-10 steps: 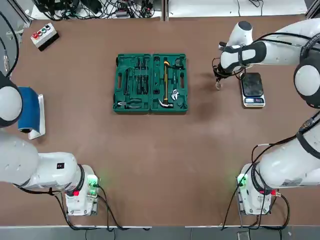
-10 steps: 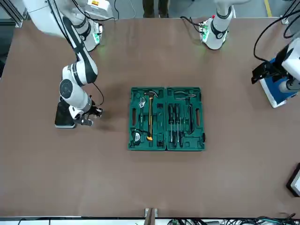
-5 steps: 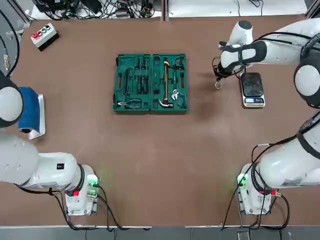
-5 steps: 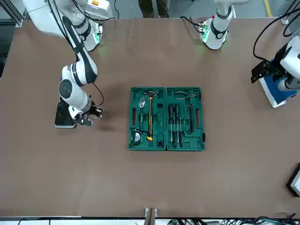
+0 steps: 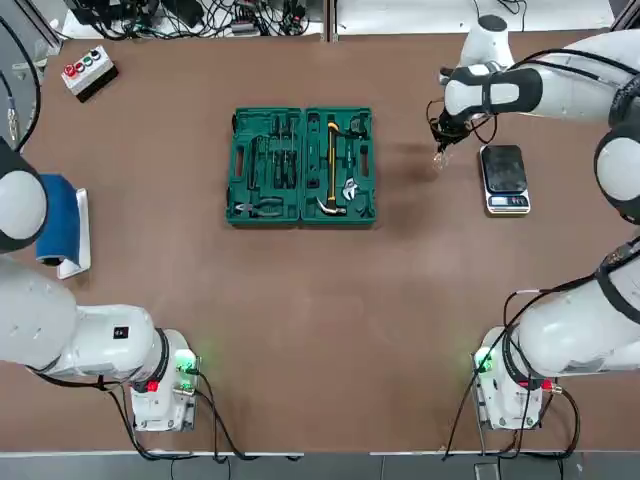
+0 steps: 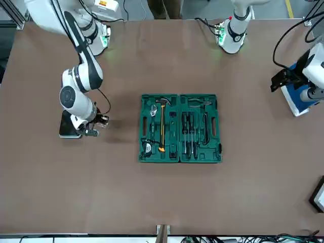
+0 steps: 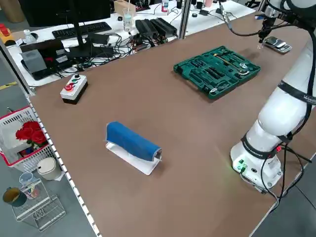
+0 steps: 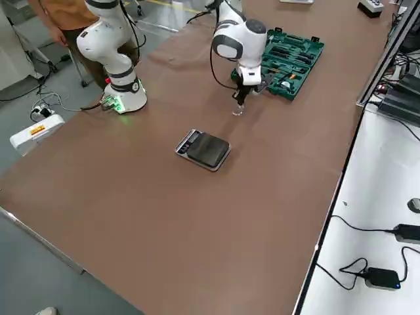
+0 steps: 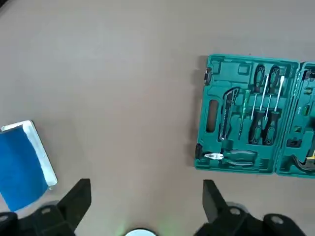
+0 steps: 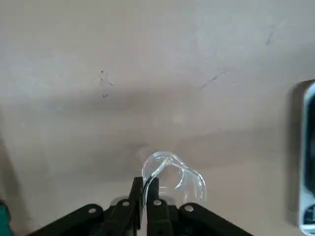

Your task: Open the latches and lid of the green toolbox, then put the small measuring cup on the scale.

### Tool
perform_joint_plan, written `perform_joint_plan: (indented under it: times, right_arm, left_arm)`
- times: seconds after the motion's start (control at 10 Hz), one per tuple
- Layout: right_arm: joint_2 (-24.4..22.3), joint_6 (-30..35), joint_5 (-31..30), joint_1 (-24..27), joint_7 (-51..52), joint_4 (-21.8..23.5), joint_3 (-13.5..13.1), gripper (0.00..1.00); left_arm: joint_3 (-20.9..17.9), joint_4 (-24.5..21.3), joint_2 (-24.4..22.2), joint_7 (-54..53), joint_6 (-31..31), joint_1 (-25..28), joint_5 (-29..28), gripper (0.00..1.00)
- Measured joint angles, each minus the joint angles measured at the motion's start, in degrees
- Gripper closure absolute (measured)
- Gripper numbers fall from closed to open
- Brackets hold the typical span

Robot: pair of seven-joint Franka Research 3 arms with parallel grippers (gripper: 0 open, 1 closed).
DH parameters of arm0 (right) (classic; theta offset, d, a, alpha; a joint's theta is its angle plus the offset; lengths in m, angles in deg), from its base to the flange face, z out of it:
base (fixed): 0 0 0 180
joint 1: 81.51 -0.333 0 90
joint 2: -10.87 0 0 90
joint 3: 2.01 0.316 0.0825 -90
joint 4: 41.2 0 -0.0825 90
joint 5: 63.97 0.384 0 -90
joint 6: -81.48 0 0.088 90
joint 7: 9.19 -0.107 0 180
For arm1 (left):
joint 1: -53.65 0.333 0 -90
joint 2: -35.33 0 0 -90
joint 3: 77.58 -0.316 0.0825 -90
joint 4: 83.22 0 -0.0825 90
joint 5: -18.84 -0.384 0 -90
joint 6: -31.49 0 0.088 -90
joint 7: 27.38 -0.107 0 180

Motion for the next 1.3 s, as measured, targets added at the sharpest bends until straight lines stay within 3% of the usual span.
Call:
perform_joint_plan:
  times: [0.2,0.5,0.7,0.9,1.1,1.3]
  right_arm:
    - [-3.8,4.0,-1.4,0.0,1.0,-0.2,-2.8,0.93]
    - [-7.3,6.1,-2.1,0.4,11.1,0.2,-10.3,0.93]
    - [-7.3,4.6,-3.6,0.6,17.9,1.1,-15.6,0.93]
    - [-7.1,-1.2,-4.1,0.7,24.0,3.8,-19.9,0.93]
    - [-6.2,-5.2,-4.1,0.7,26.6,5.4,-21.9,0.93]
    - [-4.9,-8.8,-4.1,0.7,26.7,7.5,-22.0,0.93]
  left_arm:
    - [0.0,0.2,0.0,0.1,0.0,0.0,0.6,0.00]
    - [0.0,0.2,0.4,0.1,0.0,0.0,1.0,0.00]
    - [0.0,0.2,0.8,0.2,0.1,0.0,1.0,0.00]
    - [0.0,0.2,0.8,0.2,0.1,0.0,1.0,0.00]
    - [0.0,0.2,0.8,0.2,0.1,0.0,1.0,0.00]
    - [0.0,0.3,0.8,0.2,0.1,0.0,1.0,0.00]
